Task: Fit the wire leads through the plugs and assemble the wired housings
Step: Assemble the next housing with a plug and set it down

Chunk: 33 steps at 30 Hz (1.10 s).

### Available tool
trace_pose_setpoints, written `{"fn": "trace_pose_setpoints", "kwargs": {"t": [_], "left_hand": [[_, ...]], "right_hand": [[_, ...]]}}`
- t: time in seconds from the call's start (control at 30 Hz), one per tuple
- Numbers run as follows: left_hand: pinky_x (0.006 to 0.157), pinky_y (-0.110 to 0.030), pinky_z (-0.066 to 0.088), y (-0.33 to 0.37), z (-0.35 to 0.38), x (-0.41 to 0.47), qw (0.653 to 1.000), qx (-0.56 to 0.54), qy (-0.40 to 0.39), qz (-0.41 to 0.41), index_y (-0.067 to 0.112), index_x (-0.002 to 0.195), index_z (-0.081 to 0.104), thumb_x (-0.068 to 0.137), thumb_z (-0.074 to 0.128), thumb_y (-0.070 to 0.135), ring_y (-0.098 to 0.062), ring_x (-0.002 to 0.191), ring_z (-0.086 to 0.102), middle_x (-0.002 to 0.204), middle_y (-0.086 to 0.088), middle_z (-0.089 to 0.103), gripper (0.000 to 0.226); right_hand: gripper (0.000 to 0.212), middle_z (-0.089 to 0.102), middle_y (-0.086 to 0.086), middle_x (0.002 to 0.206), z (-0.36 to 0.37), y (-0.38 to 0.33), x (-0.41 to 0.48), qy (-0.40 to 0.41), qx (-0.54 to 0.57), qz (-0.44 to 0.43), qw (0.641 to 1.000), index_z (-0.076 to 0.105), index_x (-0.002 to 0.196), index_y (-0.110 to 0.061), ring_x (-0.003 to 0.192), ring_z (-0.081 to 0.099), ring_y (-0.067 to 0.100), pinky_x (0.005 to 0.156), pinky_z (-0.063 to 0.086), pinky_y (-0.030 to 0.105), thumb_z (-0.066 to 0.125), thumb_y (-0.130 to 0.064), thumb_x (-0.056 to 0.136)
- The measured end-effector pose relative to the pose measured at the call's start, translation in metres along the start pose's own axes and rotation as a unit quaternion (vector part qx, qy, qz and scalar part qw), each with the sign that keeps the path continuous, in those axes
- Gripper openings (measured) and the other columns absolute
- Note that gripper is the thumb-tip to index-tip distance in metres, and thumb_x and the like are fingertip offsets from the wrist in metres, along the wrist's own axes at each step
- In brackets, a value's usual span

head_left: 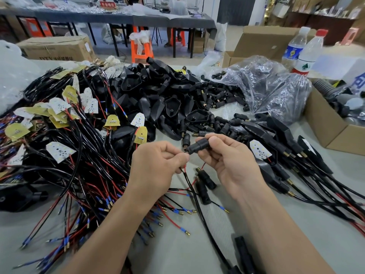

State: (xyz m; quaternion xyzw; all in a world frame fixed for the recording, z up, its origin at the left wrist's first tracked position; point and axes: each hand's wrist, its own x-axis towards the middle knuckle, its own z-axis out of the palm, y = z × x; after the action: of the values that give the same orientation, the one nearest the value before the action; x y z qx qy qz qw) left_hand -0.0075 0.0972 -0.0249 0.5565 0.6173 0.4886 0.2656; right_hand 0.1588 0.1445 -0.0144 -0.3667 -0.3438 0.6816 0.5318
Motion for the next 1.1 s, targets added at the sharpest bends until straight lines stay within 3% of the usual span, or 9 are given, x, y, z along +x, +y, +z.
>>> {"fn": "trace_pose_setpoints", "kwargs": {"t": [0.13,0.27,0.37,0.47,0.57,0.77,0.83,0.93,1.1], "left_hand": [[0.06,-0.043,0.054,-0.002,0.0,-0.003,0.999,0.038,-0.028,0.013,0.026,0.069,0.075,0.082,0.085,0.021,-0.027,0.055,0.065,0.056,0.008,0.071,0.017],[0.059,-0.028,0.058,-0.002,-0.002,-0.001,1.0,-0.002,-0.015,-0.004,0.027,0.071,0.077,0.081,0.086,0.02,-0.015,0.053,0.067,0.059,0.007,0.073,0.015],[0.066,-0.017,0.056,-0.002,0.0,0.003,0.998,-0.053,-0.007,-0.029,0.027,0.081,0.08,0.083,0.084,0.025,-0.009,0.066,0.074,0.068,0.006,0.076,0.005],[0.06,-0.018,0.055,-0.001,0.002,0.005,0.991,-0.107,-0.035,-0.067,0.022,0.077,0.082,0.092,0.076,0.019,-0.018,0.068,0.076,0.073,-0.003,0.078,0.017],[0.054,-0.02,0.053,0.001,0.001,0.006,0.984,-0.145,-0.045,-0.09,0.02,0.072,0.081,0.091,0.075,0.009,-0.016,0.057,0.07,0.07,-0.008,0.077,0.023],[0.047,-0.031,0.05,-0.001,-0.003,0.0,0.997,0.069,0.014,0.005,0.031,0.07,0.08,0.087,0.081,0.024,-0.018,0.046,0.059,0.059,0.011,0.071,0.018],[0.044,-0.029,0.046,0.001,-0.003,-0.003,0.996,0.089,0.012,0.028,0.03,0.07,0.08,0.087,0.081,0.025,-0.011,0.041,0.053,0.057,0.012,0.069,0.017],[0.039,-0.015,0.039,0.004,-0.002,-0.004,0.994,0.093,0.034,0.038,0.028,0.07,0.08,0.086,0.081,0.024,-0.004,0.039,0.053,0.055,0.017,0.068,0.017],[0.054,-0.025,0.052,0.01,0.001,-0.008,0.987,0.121,0.094,0.05,0.026,0.066,0.076,0.086,0.08,0.02,-0.013,0.05,0.064,0.051,0.016,0.065,0.021]], "right_hand": [[0.036,0.077,0.017,0.092,-0.001,0.002,-0.001,-0.037,-0.039,0.015,0.998,0.077,0.075,-0.011,0.073,0.073,0.017,0.066,0.061,0.024,0.054,0.001,0.101],[0.025,0.077,0.017,0.094,-0.002,-0.002,0.0,-0.049,-0.02,0.028,0.998,0.072,0.086,-0.004,0.074,0.074,0.018,0.066,0.061,0.025,0.053,0.001,0.101],[0.024,0.077,0.017,0.089,-0.001,-0.002,0.0,-0.022,0.014,0.015,1.0,0.071,0.085,-0.003,0.072,0.074,0.019,0.064,0.061,0.026,0.053,0.002,0.1],[0.02,0.077,0.017,0.089,-0.001,-0.001,0.002,0.009,0.048,-0.005,0.999,0.069,0.089,-0.002,0.071,0.073,0.019,0.065,0.061,0.026,0.053,0.002,0.1],[0.018,0.077,0.017,0.091,-0.002,-0.002,0.002,0.005,0.048,-0.007,0.999,0.068,0.092,-0.001,0.073,0.074,0.019,0.065,0.061,0.026,0.052,0.002,0.101],[0.035,0.077,0.018,0.095,-0.005,-0.001,0.002,-0.027,-0.06,-0.015,0.998,0.076,0.077,-0.012,0.076,0.072,0.02,0.065,0.06,0.025,0.054,0.002,0.1],[0.041,0.078,0.016,0.095,-0.004,-0.001,0.001,-0.036,-0.071,-0.017,0.997,0.079,0.072,-0.016,0.075,0.072,0.018,0.065,0.059,0.023,0.054,0.001,0.1],[0.038,0.077,0.017,0.096,-0.003,0.0,0.0,-0.039,-0.07,-0.017,0.997,0.079,0.073,-0.015,0.076,0.072,0.018,0.067,0.06,0.024,0.056,0.001,0.099],[0.019,0.077,0.018,0.093,0.0,0.007,0.001,-0.004,-0.014,-0.013,1.0,0.072,0.087,-0.003,0.076,0.074,0.021,0.067,0.061,0.025,0.058,0.002,0.098]]}}
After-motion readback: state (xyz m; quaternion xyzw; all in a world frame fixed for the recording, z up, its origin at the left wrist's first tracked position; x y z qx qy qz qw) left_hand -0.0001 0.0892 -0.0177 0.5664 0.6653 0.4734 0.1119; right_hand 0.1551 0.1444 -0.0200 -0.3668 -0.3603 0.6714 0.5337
